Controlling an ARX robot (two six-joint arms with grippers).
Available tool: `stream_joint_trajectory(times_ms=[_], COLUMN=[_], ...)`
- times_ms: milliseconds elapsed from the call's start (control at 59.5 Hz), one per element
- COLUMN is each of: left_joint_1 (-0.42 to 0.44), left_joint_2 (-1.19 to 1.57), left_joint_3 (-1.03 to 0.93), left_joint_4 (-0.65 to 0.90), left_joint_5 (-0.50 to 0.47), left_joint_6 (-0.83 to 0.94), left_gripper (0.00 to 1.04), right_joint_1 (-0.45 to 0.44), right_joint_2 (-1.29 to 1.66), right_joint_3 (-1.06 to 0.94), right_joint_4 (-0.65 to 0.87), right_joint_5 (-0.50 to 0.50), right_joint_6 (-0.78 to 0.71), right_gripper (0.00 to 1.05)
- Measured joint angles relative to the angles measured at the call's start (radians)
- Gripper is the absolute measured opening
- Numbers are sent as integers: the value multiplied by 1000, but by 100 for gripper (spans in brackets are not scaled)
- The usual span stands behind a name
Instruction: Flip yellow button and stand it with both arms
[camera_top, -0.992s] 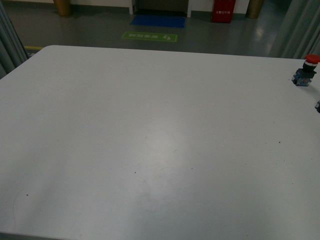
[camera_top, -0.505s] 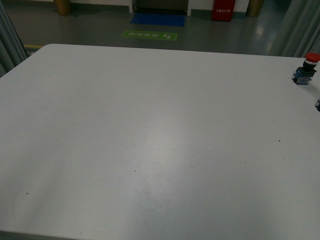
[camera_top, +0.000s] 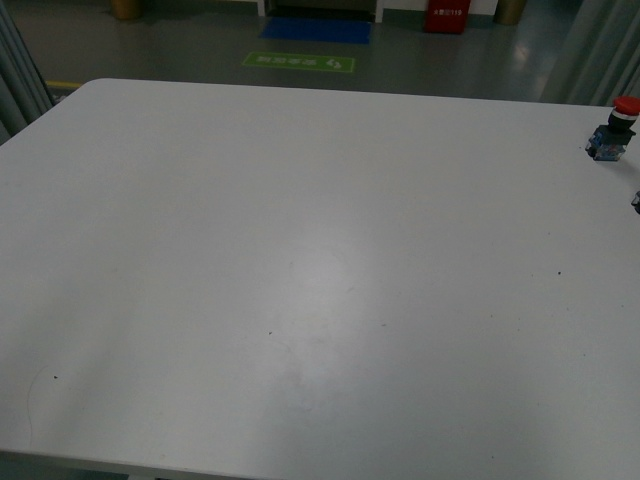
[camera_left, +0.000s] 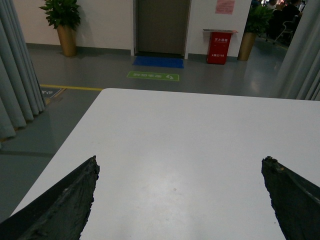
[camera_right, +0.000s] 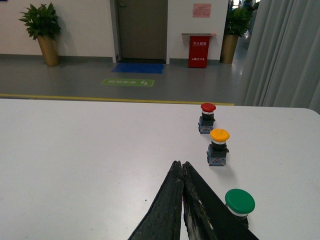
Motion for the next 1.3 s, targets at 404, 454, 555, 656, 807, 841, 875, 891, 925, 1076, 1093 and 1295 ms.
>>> stream_joint_trajectory(times_ms=[404,454,555,656,807,841,875,891,925,1076,1093,1295], left_joint_1=[0,0,0,0,0,0,0,0,0,0,0,0], left_joint_2=[0,0,0,0,-1,0,0,0,-1,-1,-1,-1], left_joint_3=[0,0,0,0,0,0,0,0,0,0,0,0], left_joint_4=[0,0,0,0,0,0,0,0,0,0,0,0], left_joint_5=[0,0,0,0,0,0,0,0,0,0,0,0], left_joint_6=[0,0,0,0,0,0,0,0,0,0,0,0], left_gripper=[98,98,98,98,98,98,98,98,98,98,98,98], right_joint_1=[0,0,0,0,0,0,0,0,0,0,0,0], right_joint_2=[-132,-145,-186,-304,-330,-330,-330,-330,-330,-330,-330,-330], right_joint_3=[0,0,0,1,1,1,1,1,1,1,1,1], right_joint_4=[-131,-144,-187,-330,-336,-336,-336,-336,-336,-336,-336,-337], right_joint_5=[0,0,0,0,0,0,0,0,0,0,0,0], right_joint_6=[0,0,0,0,0,0,0,-1,-1,-1,-1,-1], right_gripper=[3,3,3,3,3,3,3,3,3,24,28,63])
